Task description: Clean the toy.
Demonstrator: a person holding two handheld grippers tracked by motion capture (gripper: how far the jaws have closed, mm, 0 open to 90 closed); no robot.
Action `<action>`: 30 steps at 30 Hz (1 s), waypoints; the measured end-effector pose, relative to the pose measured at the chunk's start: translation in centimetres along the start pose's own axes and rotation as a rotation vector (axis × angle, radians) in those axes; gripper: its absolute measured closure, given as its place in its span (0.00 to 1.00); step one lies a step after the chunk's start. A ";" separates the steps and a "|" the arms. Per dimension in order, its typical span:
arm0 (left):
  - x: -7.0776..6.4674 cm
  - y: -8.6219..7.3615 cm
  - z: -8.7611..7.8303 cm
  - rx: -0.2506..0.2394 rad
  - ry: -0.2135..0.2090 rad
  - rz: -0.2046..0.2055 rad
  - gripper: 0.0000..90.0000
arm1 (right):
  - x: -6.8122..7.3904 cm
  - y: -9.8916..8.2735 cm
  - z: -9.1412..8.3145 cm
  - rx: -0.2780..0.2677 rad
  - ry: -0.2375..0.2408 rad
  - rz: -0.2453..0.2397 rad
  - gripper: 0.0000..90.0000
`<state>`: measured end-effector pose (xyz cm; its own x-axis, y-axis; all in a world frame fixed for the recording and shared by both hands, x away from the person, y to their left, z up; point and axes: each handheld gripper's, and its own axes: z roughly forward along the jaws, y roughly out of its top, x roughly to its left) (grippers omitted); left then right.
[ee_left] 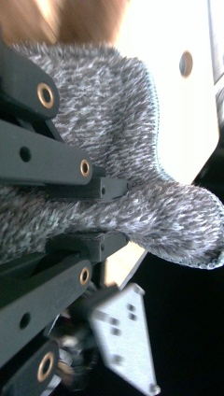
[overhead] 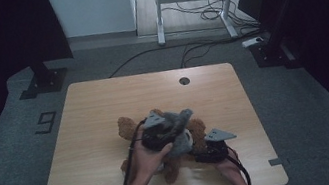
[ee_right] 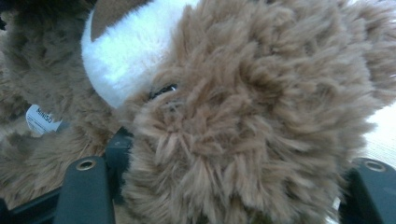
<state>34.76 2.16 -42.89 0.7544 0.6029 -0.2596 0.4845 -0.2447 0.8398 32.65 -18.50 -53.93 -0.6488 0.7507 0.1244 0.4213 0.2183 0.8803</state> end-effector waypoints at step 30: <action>3.9 -3.4 -0.4 0.073 0.201 0.016 0.87 | -0.2 -0.5 0.0 -0.012 0.003 -0.002 0.37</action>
<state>35.84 5.64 -46.55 0.6620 0.7363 -0.1401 0.5099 -0.3054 0.8042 32.55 -18.76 -54.38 -0.6515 0.7486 0.1234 0.4118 0.2124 0.8862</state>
